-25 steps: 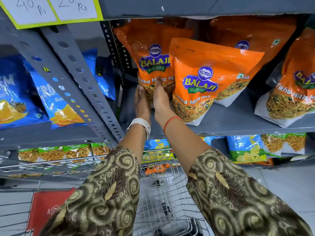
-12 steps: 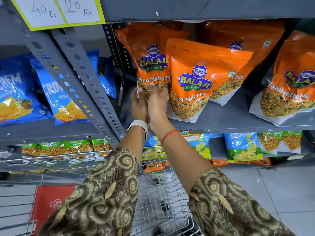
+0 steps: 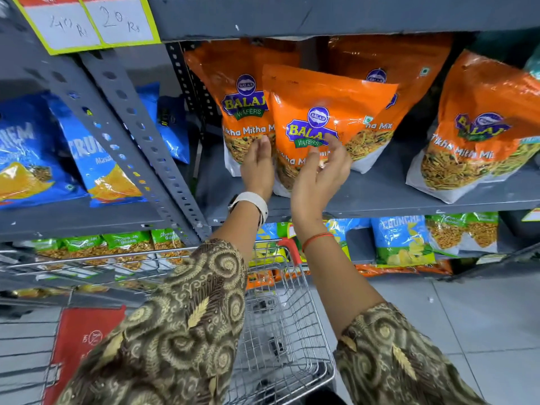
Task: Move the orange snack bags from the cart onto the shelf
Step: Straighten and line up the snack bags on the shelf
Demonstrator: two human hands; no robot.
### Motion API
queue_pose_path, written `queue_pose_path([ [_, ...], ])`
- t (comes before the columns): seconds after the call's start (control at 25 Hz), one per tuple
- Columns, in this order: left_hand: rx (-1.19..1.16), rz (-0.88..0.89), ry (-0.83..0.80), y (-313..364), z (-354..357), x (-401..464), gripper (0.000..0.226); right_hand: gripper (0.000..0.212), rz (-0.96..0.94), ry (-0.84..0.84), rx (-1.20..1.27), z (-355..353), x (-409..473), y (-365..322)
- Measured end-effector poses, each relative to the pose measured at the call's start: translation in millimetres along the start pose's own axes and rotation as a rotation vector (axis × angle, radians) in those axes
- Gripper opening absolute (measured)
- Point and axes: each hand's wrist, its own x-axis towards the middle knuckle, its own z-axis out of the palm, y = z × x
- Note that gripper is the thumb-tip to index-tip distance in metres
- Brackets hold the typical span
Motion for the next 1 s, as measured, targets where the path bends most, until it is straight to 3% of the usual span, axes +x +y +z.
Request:
queue_pose_path([
  [0.2,0.018,-0.135,-0.072,-11.2,11.2,-15.7,0.051,0.046,0.159,0.047,-0.064,-22.8,20.7,39.3],
  [0.44,-0.01,-0.151,-0.136,-40.8,14.5,-8.1,0.057,0.052,0.37,-0.332,-0.044,-25.5,37.6,70.0],
  [0.64,-0.032,-0.159,-0.153,-43.8,20.6,-8.8,0.068,0.055,0.323,-0.393,-0.027,-21.5,38.8,77.6],
  [0.84,-0.047,-0.185,-0.078,-40.2,15.7,-16.6,0.065,0.065,0.325,-0.39,-0.041,-13.5,24.8,75.8],
  [1.0,-0.053,-0.185,0.02,-43.5,-5.6,-26.4,0.063,0.06,0.341,-0.436,-0.036,-2.9,7.8,69.1],
])
